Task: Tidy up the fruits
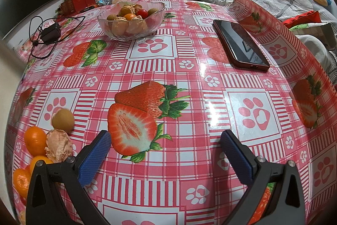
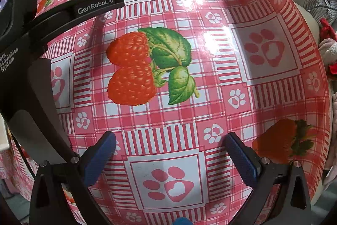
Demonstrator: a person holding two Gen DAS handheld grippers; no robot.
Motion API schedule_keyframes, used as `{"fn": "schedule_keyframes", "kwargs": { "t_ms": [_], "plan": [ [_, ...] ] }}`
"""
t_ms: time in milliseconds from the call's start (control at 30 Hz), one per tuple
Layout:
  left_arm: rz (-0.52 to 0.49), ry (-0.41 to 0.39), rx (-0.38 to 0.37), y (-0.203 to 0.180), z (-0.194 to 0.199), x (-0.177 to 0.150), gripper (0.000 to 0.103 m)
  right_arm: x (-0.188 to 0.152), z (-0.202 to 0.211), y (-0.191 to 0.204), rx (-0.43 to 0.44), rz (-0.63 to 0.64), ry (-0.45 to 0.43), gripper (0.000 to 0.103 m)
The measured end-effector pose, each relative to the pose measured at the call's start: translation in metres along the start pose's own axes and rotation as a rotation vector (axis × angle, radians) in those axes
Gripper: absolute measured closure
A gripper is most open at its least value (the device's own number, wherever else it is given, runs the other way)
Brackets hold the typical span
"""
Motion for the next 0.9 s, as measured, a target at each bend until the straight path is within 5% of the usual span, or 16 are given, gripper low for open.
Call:
{"fn": "schedule_keyframes", "kwargs": {
  "t_ms": [900],
  "plan": [
    [0.000, 0.000, 0.000, -0.0012, 0.0010, -0.0005, 0.000, -0.0013, 0.0052, 0.0014, -0.012, -0.011, -0.035, 0.000]
  ]
}}
Point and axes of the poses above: each gripper's, at about its wrist camera, not at the fingertips, and z roughly against the way its jaws point, y to its left, x to its top, the point moved 5 cm from there along -z, roughly the way its jaws point, and after that the axes turned 15 degrees about -y, right-handed, at the moved point
